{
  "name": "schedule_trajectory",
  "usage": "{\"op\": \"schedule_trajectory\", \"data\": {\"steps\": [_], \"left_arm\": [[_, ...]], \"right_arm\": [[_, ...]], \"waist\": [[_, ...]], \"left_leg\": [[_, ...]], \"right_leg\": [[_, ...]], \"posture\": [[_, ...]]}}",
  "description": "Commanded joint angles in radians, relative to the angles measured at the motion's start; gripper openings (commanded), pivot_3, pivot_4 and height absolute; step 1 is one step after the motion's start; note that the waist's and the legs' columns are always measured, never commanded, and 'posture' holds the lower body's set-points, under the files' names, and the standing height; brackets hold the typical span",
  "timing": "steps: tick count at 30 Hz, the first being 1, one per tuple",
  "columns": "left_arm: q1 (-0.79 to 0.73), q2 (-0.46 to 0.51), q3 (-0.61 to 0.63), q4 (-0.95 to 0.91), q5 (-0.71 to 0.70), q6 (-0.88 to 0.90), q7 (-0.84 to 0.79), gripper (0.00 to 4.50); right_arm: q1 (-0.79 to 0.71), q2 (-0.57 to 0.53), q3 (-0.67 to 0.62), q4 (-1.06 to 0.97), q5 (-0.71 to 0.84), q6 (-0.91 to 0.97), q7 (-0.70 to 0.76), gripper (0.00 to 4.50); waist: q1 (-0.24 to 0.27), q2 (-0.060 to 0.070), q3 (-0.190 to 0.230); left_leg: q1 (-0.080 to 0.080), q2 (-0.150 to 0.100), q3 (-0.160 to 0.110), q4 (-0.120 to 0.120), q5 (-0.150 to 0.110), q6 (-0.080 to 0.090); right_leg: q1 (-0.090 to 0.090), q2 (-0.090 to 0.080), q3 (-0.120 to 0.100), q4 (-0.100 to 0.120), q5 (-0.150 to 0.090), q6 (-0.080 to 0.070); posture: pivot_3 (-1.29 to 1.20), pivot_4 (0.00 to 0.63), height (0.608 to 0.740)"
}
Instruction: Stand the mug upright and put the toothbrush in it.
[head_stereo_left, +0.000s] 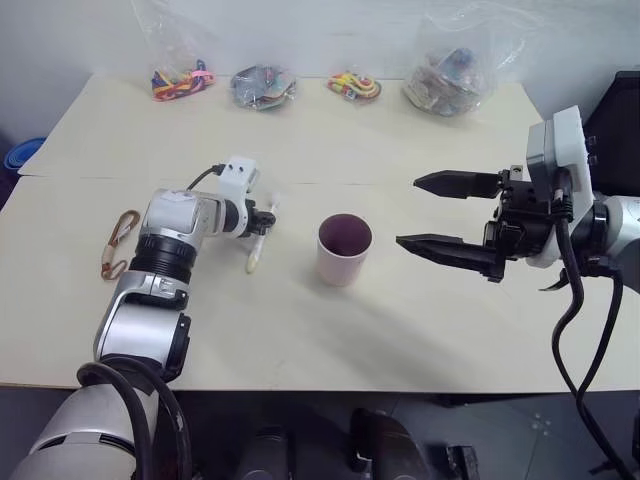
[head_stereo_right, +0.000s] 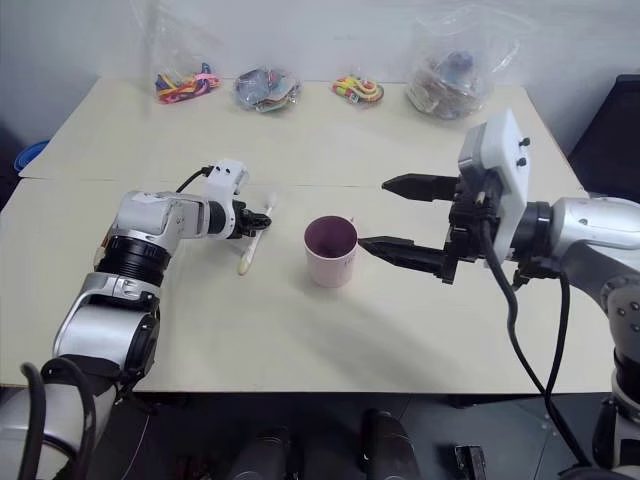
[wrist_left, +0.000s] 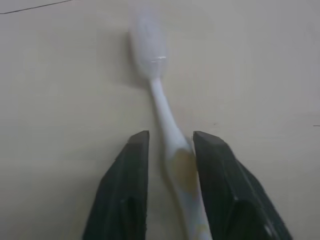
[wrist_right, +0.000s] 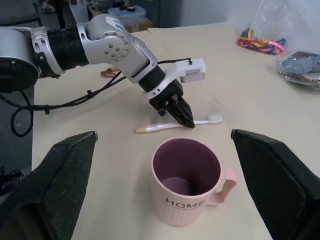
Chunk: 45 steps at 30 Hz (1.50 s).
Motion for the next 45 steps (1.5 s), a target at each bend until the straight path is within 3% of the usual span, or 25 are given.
{"op": "schedule_trajectory", "data": {"steps": [1,5,8,13,17,23,27,35,38,41,45], "left_arm": [[0.021,0.004,0.009,-0.034,0.018,0.022,-0.008,0.40],[0.041,0.000,0.104,-0.161,-0.038,-0.105,-0.032,0.35],[0.050,-0.022,0.245,-0.306,-0.162,-0.166,-0.077,0.35],[0.070,-0.072,0.334,-0.539,-0.366,-0.174,-0.201,0.35],[0.093,-0.157,0.298,-0.662,-0.477,-0.116,-0.228,0.35],[0.143,-0.240,0.163,-0.624,-0.383,-0.237,-0.222,0.35],[0.163,-0.245,0.127,-0.575,-0.336,-0.317,-0.235,0.35],[0.198,-0.202,0.162,-0.635,-0.375,-0.315,-0.266,2.86],[0.231,-0.089,0.232,-0.702,-0.439,-0.220,-0.290,3.76],[0.270,0.113,0.276,-0.765,-0.494,-0.134,-0.404,3.76],[0.369,0.473,0.267,-0.800,-0.474,-0.175,-0.724,3.76]], "right_arm": [[0.019,-0.021,-0.050,-0.028,0.007,-0.016,-0.008,4.50],[0.062,-0.031,-0.096,-0.028,0.044,0.015,-0.030,4.50],[0.105,-0.041,-0.120,-0.048,0.028,0.010,-0.053,4.50],[0.141,-0.036,-0.157,-0.069,0.067,0.024,-0.108,4.50],[0.165,-0.034,-0.155,-0.085,0.065,0.020,-0.136,4.50],[0.158,-0.031,-0.153,-0.083,0.078,0.020,-0.173,4.50],[0.166,-0.033,-0.162,-0.084,0.091,0.020,-0.186,4.50],[0.186,-0.044,-0.173,-0.067,0.094,0.005,-0.171,4.50],[0.202,-0.054,-0.187,-0.051,0.092,0.003,-0.143,4.50],[0.246,-0.084,-0.220,-0.017,0.091,0.007,-0.065,4.50],[0.324,-0.158,-0.258,0.045,0.059,-0.008,0.107,4.50]], "waist": [[0.000,0.000,0.000],[-0.001,0.000,0.000],[0.000,0.000,0.000],[0.001,0.000,0.000],[0.004,0.000,0.000],[0.000,0.000,0.000],[0.000,0.000,0.000],[0.001,0.000,0.000],[-0.001,0.000,0.000],[-0.009,0.000,0.000],[-0.011,0.000,0.000]], "left_leg": [[0.000,0.000,0.000,0.000,0.000,0.000],[0.000,0.000,0.000,0.000,0.000,0.000],[-0.002,0.002,-0.001,0.001,0.000,0.000],[-0.003,0.002,-0.002,0.002,0.000,0.000],[-0.003,0.001,-0.003,0.003,0.000,0.000],[-0.001,0.001,-0.001,0.002,0.000,0.000],[-0.001,0.001,-0.001,0.002,0.000,0.000],[-0.002,0.001,-0.001,0.002,0.000,0.000],[-0.002,0.001,-0.001,0.001,0.000,0.000],[0.001,0.003,-0.002,-0.001,0.000,0.000],[0.001,0.003,-0.001,-0.002,0.000,0.000]], "right_leg": [[0.000,0.000,0.000,0.000,0.000,0.000],[0.000,0.000,0.000,0.000,0.000,0.000],[0.000,0.000,-0.001,0.000,0.000,0.000],[-0.001,-0.001,-0.002,-0.001,0.000,0.000],[0.000,-0.002,-0.002,0.000,0.000,0.001],[0.000,0.000,0.000,0.000,0.001,0.001],[0.000,0.000,0.000,-0.001,0.001,0.001],[0.000,0.000,0.000,-0.001,0.001,0.001],[0.000,0.000,0.000,-0.001,0.001,0.001],[0.000,0.001,0.001,-0.001,0.000,0.001],[0.000,0.002,0.001,-0.002,0.000,0.000]], "posture": [[0.00,0.150,0.740],[0.00,0.150,0.740],[0.00,0.150,0.740],[0.00,0.150,0.740],[0.00,0.150,0.740],[0.00,0.150,0.740],[0.00,0.150,0.740],[0.00,0.150,0.740],[0.00,0.150,0.740],[0.00,0.150,0.740],[0.00,0.150,0.740]]}}
